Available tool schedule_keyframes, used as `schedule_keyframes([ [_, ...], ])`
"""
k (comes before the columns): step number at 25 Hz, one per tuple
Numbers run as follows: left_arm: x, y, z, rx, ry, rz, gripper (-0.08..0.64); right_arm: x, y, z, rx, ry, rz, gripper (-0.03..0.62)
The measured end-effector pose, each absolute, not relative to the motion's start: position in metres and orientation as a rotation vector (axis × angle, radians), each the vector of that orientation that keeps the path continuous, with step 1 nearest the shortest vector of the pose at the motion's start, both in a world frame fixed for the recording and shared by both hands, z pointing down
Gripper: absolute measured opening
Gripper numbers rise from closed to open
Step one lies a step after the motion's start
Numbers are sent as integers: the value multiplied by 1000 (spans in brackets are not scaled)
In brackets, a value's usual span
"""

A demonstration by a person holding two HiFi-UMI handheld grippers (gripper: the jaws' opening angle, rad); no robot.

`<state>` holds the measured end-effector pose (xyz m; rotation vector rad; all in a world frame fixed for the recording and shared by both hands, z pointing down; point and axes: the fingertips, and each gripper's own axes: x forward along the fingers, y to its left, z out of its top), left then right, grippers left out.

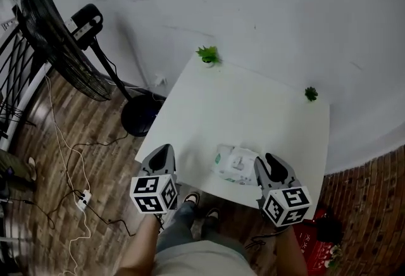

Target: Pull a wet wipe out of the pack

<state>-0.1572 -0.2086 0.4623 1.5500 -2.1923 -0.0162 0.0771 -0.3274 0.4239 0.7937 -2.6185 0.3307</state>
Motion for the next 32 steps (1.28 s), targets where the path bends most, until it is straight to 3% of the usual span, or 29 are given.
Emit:
schedule_keyframes([
  [16, -168, -168, 499, 1369, -2273, 79, 2, 69, -308, 514, 137, -2378, 7, 117],
  [32, -158, -144, 509, 1308, -2280, 113, 2, 47, -298, 561, -197, -2191, -199, 107],
])
